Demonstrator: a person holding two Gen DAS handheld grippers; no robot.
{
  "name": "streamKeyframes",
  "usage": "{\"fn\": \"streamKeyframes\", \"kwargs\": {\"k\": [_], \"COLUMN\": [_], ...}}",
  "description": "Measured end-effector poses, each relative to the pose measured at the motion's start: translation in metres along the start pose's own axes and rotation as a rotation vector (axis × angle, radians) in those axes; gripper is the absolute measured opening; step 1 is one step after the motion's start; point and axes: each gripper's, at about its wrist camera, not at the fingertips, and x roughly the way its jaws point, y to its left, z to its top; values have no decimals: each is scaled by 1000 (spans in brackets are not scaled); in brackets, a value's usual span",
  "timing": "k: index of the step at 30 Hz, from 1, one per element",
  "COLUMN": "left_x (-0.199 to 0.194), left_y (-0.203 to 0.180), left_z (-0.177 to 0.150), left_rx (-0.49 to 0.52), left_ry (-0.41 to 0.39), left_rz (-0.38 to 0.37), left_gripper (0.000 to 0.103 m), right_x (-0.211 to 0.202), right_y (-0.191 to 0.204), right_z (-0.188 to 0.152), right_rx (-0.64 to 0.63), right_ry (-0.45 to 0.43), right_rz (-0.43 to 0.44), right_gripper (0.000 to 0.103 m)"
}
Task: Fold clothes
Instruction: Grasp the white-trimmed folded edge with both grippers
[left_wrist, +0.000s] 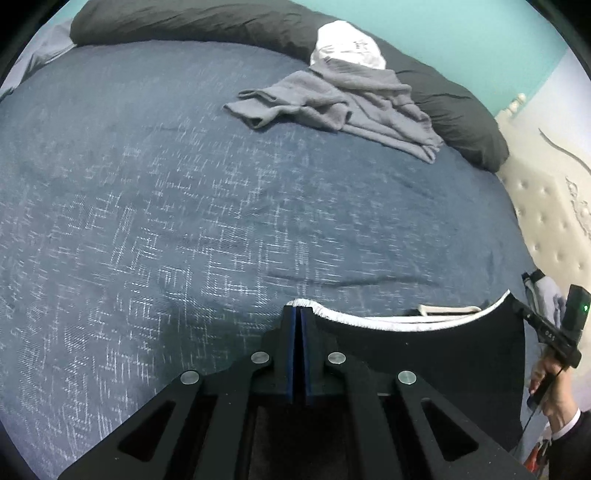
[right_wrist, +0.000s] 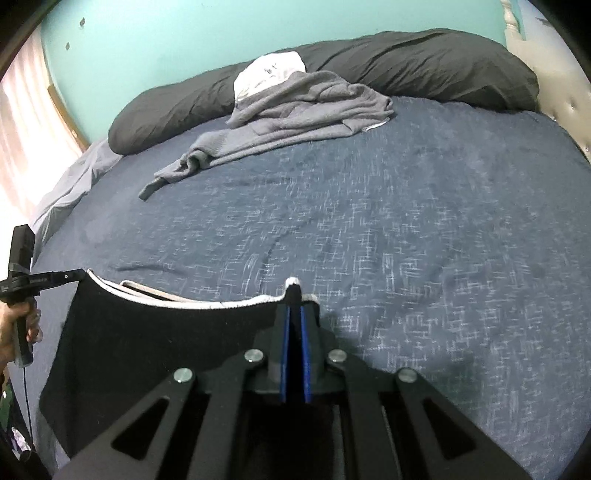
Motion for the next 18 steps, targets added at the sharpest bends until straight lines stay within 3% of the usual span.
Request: {"fn": "streamKeyframes", "kwargs": {"k": [6,12,15,18], "left_x": [14,14,8,-4], "left_y": [5,3,8,11], "left_z": [-4,-10,-11,-13], "left_rx": [-10,-18,-52,-67], "left_ry": [18,22,24,22], "left_rz": [12,6,-19,-27], "left_gripper": [3,6,6,7], "right_x": [25,34,28,15], "right_y": [-11,-21,-29,-38], "right_z": [-3,-10,-9,-6], "right_rx": [31,103,180,226], "right_ry": [64,113,101,73], "right_rz": [-20,26,73,87], "right_gripper": [5,6,9,22]}}
